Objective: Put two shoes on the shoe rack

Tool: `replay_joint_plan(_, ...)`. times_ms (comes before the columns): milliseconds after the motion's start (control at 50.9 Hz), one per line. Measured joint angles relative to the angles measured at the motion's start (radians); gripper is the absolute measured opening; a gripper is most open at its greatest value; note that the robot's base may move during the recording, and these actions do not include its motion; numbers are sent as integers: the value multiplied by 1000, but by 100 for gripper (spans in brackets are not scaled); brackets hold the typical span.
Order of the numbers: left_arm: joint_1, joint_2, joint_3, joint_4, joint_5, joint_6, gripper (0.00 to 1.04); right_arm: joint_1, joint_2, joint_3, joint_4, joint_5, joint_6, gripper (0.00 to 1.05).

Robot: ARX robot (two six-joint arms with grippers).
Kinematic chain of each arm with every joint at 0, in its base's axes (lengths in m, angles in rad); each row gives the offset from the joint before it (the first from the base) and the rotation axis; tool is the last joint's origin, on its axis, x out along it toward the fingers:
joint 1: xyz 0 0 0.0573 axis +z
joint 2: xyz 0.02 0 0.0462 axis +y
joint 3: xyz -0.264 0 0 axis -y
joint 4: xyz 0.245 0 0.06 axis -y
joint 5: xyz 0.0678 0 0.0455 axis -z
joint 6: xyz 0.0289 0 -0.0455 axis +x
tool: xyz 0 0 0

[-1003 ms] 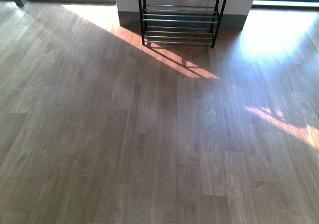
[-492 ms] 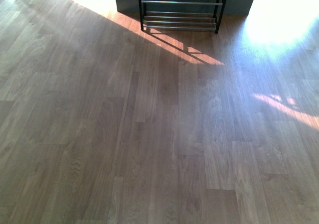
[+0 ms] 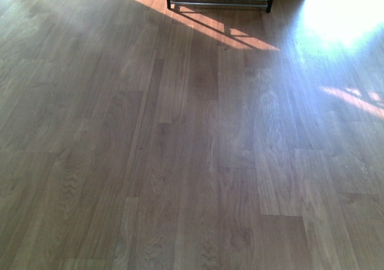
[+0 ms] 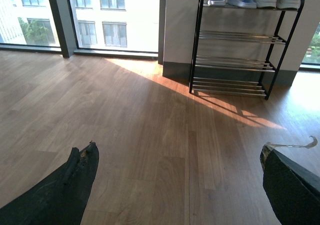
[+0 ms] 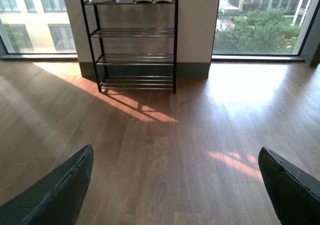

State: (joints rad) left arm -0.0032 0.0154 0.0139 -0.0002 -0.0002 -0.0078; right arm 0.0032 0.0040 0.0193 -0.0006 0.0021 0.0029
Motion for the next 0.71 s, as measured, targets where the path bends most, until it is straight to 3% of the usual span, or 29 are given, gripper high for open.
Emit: replay_joint_plan(708,0,0,0,0,0,0,95,0,0,0,0,0,0,96)
